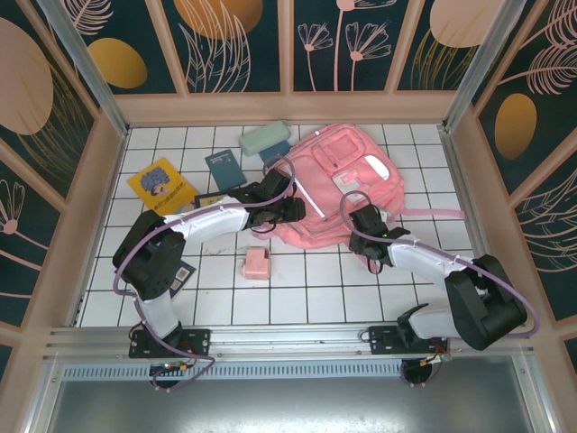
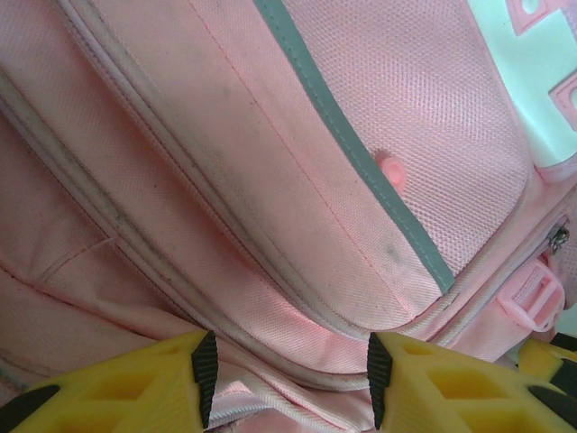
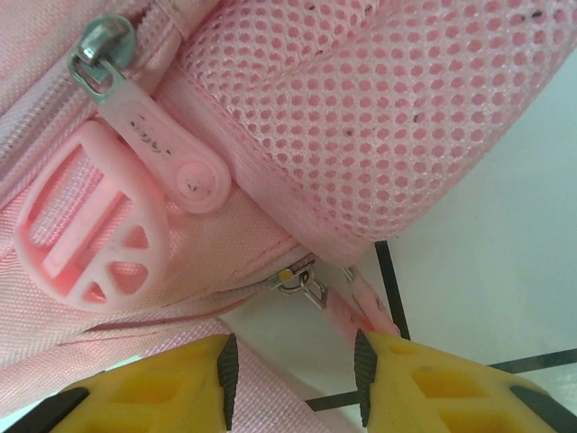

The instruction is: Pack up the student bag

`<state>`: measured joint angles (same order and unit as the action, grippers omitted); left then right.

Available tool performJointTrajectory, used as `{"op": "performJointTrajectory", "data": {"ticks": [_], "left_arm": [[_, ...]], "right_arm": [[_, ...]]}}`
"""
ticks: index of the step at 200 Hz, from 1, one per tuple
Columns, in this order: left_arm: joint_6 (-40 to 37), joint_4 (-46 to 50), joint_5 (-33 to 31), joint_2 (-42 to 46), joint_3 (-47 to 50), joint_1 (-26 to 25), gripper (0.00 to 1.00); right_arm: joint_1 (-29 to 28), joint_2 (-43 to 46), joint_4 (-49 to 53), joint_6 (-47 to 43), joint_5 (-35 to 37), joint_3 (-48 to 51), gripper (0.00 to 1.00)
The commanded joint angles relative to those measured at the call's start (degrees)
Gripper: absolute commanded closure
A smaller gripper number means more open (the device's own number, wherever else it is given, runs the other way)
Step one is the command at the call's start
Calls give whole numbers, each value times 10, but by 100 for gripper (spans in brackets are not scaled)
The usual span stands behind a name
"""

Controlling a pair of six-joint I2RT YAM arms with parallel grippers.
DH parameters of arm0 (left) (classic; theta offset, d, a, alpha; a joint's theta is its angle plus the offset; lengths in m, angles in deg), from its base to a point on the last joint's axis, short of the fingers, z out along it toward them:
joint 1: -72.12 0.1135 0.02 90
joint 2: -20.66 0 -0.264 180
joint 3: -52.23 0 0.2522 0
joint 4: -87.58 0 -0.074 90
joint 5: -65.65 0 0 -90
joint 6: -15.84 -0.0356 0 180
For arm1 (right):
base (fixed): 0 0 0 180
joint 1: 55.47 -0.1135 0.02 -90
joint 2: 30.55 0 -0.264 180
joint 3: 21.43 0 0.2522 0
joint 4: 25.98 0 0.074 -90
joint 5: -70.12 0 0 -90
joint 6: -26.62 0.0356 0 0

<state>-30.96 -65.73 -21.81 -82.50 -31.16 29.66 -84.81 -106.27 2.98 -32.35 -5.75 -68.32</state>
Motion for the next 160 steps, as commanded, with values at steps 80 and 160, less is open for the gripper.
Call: {"op": "performJointTrajectory", "data": {"ticks": [80, 160], "left_arm": [[5, -3, 7, -24, -9, -4, 51], [2, 3, 6, -29, -11, -4, 51]], "right_arm": [[32, -42, -24, -19, -14, -13, 61], [31, -57, -3, -9, -3, -21, 61]]}}
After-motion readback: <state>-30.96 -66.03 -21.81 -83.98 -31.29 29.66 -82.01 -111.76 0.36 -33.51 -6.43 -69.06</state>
